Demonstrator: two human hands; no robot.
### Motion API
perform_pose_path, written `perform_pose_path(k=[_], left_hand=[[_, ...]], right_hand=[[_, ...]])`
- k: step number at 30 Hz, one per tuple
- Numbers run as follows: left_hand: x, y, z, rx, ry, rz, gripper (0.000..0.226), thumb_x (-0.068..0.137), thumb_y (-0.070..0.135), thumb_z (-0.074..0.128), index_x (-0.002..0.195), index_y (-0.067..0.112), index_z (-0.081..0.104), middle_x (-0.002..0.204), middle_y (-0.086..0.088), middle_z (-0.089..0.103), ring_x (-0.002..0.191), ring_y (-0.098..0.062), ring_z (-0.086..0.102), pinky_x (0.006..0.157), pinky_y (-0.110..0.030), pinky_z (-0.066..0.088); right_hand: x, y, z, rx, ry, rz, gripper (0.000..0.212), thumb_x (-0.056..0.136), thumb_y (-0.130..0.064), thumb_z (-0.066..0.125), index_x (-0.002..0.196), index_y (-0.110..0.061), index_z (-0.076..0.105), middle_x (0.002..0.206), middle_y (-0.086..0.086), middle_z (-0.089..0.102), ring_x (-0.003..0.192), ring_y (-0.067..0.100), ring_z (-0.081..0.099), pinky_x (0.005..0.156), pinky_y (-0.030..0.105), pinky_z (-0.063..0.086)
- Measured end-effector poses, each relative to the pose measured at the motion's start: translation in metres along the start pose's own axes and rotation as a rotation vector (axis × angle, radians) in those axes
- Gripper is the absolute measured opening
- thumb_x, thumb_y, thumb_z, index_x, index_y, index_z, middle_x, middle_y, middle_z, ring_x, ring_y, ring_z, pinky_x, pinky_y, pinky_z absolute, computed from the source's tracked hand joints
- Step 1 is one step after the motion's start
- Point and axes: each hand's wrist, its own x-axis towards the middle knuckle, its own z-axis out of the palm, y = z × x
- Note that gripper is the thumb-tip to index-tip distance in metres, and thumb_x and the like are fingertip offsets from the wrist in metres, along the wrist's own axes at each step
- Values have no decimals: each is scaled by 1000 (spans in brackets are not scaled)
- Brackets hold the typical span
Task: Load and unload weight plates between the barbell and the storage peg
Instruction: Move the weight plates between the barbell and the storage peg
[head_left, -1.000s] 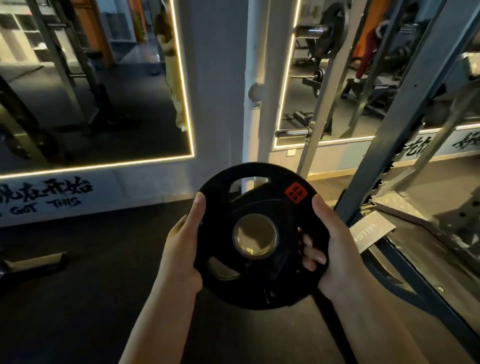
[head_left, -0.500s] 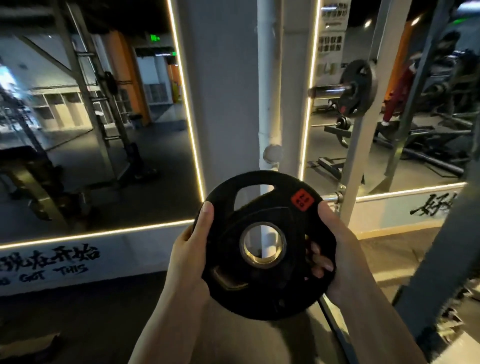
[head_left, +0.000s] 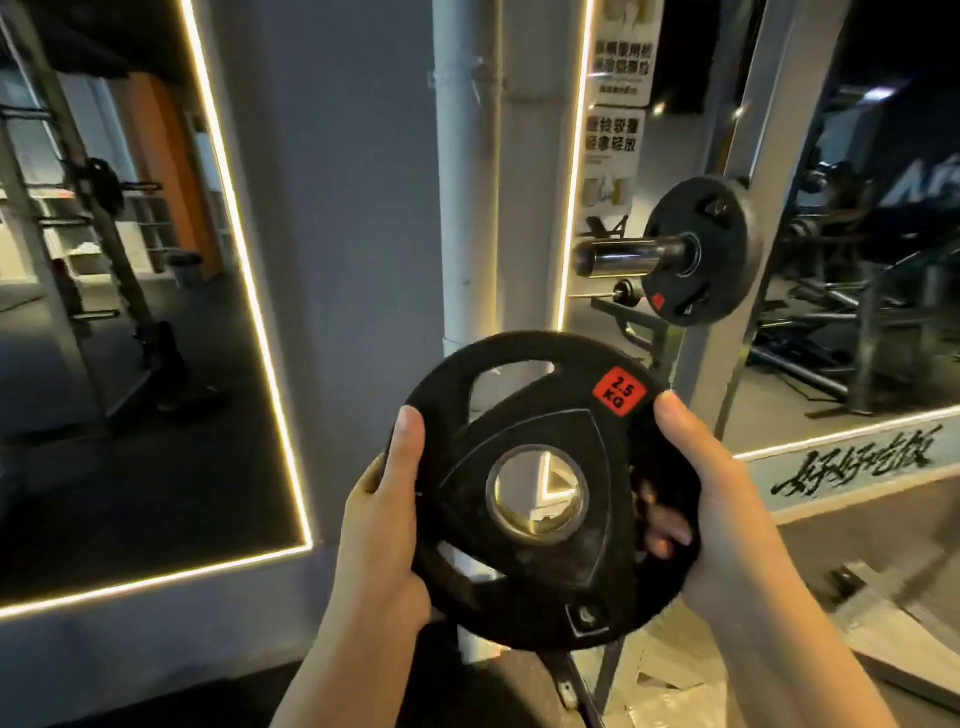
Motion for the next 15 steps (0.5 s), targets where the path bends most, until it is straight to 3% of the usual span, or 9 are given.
perform_pose_path(k=[4,7,9,12,15], left_hand=[[99,-12,38,-44,-121,-24,71,56,64,67,106,14,72,105,-13,72,98,-28,70,99,-49,47],[183,-7,70,-58,-238,-50,75,53,63,67,112,17,71,105,-9,73,98,-26,70,98,-48,48],[228,0,92,-64,-325,-51,73,56,63,69,113,18,71,109,-11,72,101,-27,69,100,-49,46],[289,3,123,-33,-460,-23,68,66,64,66,115,16,70,114,-17,69,104,-30,68,101,-51,46],[328,3,147,4,-579,9,81,67,71,69,123,12,64,121,-22,64,113,-36,62,105,-56,41]], right_hand=[[74,-23,2,-46,148,-44,51,52,-60,65,57,-12,48,38,-3,36,37,13,22,47,28,21],[142,-42,11,-21,248,-108,49,54,-58,66,62,-13,49,41,-3,40,32,9,21,39,22,21],[176,-54,17,21,283,-144,53,45,-62,72,62,-15,51,40,-4,40,32,10,21,38,21,21],[222,-70,18,56,345,-229,50,41,-61,75,51,-17,54,40,-4,41,29,8,24,35,17,22],[249,-81,13,81,368,-311,44,46,-57,72,52,-17,57,44,-3,44,27,6,28,32,14,23]])
